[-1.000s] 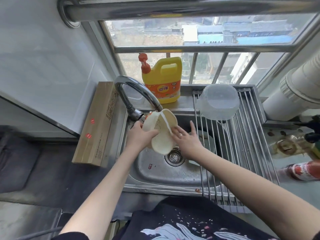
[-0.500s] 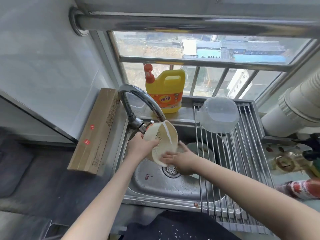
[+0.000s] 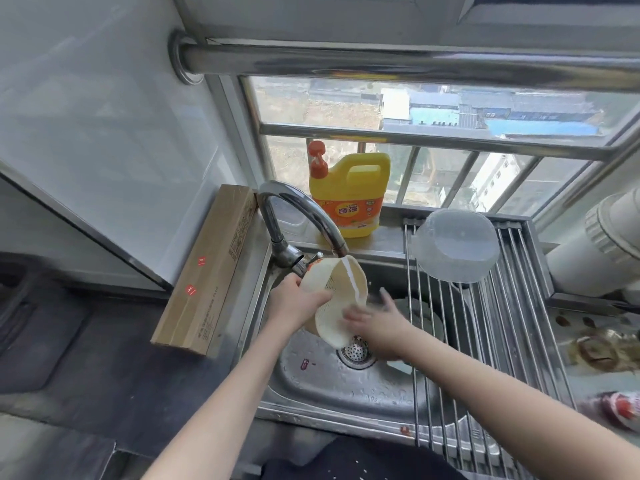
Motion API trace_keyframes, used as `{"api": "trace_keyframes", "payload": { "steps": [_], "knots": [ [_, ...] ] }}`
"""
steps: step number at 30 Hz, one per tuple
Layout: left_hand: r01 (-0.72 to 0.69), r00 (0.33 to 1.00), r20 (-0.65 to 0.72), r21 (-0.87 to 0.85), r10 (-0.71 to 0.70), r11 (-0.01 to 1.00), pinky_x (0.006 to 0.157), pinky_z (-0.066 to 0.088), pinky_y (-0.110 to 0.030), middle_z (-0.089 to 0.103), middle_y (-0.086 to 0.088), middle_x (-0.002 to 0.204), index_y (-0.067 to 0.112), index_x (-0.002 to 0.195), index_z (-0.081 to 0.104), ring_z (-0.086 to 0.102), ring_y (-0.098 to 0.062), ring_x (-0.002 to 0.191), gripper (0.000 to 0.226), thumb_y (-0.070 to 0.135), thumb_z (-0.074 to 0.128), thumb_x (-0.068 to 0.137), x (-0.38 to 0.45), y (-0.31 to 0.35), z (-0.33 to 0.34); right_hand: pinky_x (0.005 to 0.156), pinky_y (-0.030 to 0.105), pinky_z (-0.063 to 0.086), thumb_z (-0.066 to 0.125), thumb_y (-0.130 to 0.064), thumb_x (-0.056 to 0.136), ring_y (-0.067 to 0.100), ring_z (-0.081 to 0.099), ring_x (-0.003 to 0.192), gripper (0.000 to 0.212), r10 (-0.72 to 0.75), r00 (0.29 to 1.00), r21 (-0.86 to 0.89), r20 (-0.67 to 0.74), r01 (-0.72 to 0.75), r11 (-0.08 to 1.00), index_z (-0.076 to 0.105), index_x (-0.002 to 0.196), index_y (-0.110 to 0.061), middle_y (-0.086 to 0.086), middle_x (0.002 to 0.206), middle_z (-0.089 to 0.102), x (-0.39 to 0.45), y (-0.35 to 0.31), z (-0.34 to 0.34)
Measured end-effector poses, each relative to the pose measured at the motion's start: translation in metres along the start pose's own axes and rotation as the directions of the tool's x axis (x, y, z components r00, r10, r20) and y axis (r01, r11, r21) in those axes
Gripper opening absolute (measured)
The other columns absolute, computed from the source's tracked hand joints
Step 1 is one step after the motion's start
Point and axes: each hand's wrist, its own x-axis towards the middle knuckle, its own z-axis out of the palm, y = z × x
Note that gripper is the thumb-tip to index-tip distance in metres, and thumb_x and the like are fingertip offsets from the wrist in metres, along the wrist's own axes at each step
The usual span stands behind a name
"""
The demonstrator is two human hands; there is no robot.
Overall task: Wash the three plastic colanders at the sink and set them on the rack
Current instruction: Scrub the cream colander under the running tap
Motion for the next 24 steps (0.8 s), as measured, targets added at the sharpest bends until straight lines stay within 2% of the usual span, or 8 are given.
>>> {"api": "trace_keyframes", "payload": {
  "steps": [3, 7, 11, 12, 16, 18, 21, 24],
  "knots": [
    [0.009, 1.000, -0.006, 0.028, -0.009, 1.000, 0.051, 0.031, -0.020, 0.058, 0.001, 0.090, 0.014, 0.091, 0.055, 0.051, -0.011, 0.073, 0.043, 0.047, 0.073, 0.070, 0.002, -0.001, 0.002, 0.116, 0.056, -0.004, 0.041, 0.003, 0.085, 0.009, 0.007, 0.146, 0.083, -0.142, 0.988, 0.101, 0.060, 0.136, 0.986, 0.006, 0.153, -0.030, -0.007, 0.159, 0.011, -0.007, -0.011, 0.010],
    [-0.009, 1.000, 0.012, 0.003, 0.009, 1.000, 0.052, 0.033, -0.022, 0.058, 0.004, 0.089, 0.016, 0.092, 0.055, 0.052, -0.009, 0.075, 0.042, 0.048, 0.073, 0.071, 0.000, -0.003, 0.001, 0.105, 0.070, -0.014, 0.042, -0.004, 0.089, 0.010, -0.009, 0.146, 0.080, 0.150, 0.981, -0.060, -0.125, -0.159, 0.985, 0.001, 0.152, -0.030, -0.004, 0.160, -0.002, -0.006, 0.019, 0.006],
    [-0.018, 0.999, -0.030, 0.025, 0.019, 1.000, 0.050, 0.032, -0.021, 0.059, 0.001, 0.091, 0.015, 0.092, 0.055, 0.053, -0.016, 0.080, 0.041, 0.044, 0.074, 0.069, -0.003, 0.005, 0.005, 0.111, 0.056, -0.016, 0.039, 0.007, 0.082, 0.011, 0.000, 0.147, 0.087, -0.091, 0.995, 0.098, 0.051, 0.085, 0.992, 0.005, 0.153, -0.031, -0.006, 0.160, 0.004, -0.011, -0.011, 0.012],
    [-0.023, 0.999, -0.026, 0.032, 0.023, 0.999, 0.050, 0.032, -0.020, 0.059, 0.000, 0.092, 0.015, 0.092, 0.054, 0.053, -0.016, 0.080, 0.041, 0.043, 0.075, 0.069, -0.003, 0.004, 0.006, 0.110, 0.053, -0.018, 0.040, 0.005, 0.083, 0.010, 0.004, 0.147, 0.085, -0.118, 0.993, 0.093, 0.032, 0.114, 0.989, 0.008, 0.152, -0.031, -0.008, 0.159, 0.009, -0.011, -0.011, 0.014],
    [-0.058, 0.998, 0.021, -0.004, 0.058, 0.998, 0.051, 0.033, -0.018, 0.059, 0.004, 0.092, 0.016, 0.094, 0.054, 0.054, -0.015, 0.082, 0.041, 0.041, 0.077, 0.069, -0.002, 0.000, 0.003, 0.106, 0.067, -0.016, 0.039, -0.011, 0.093, 0.010, -0.005, 0.147, 0.072, 0.191, 0.971, -0.060, -0.142, -0.201, 0.978, 0.002, 0.153, -0.026, -0.006, 0.160, 0.002, -0.005, 0.017, 0.004],
    [-0.056, 0.998, 0.028, -0.048, 0.058, 0.997, 0.052, 0.033, -0.018, 0.057, 0.007, 0.088, 0.018, 0.094, 0.054, 0.054, -0.013, 0.082, 0.041, 0.041, 0.077, 0.070, -0.001, 0.002, 0.001, 0.107, 0.065, -0.016, 0.038, -0.011, 0.093, 0.011, -0.009, 0.146, 0.071, 0.244, 0.956, -0.008, -0.162, -0.248, 0.969, -0.001, 0.153, -0.020, -0.001, 0.160, -0.002, -0.006, 0.012, 0.002],
    [-0.038, 0.999, 0.015, -0.107, 0.040, 0.994, 0.057, 0.039, -0.020, 0.057, 0.009, 0.085, 0.019, 0.092, 0.054, 0.055, -0.012, 0.082, 0.041, 0.042, 0.078, 0.069, 0.002, 0.003, 0.002, 0.110, 0.057, -0.018, 0.041, -0.001, 0.086, 0.015, -0.001, 0.147, 0.075, 0.095, 0.985, 0.142, -0.143, -0.075, 0.987, 0.011, 0.153, -0.018, 0.002, 0.160, 0.008, -0.012, -0.020, 0.014],
    [-0.013, 0.999, 0.049, -0.116, 0.019, 0.993, 0.076, 0.053, -0.036, 0.064, 0.004, 0.091, 0.019, 0.089, 0.057, 0.062, -0.016, 0.088, 0.043, 0.043, 0.081, 0.063, 0.005, -0.004, 0.005, 0.109, 0.050, -0.022, 0.042, -0.005, 0.084, 0.012, 0.004, 0.147, 0.073, 0.038, 0.987, 0.237, -0.158, 0.000, 0.971, 0.017, 0.152, -0.019, 0.001, 0.159, 0.017, -0.020, -0.028, 0.026]
  ]
}}
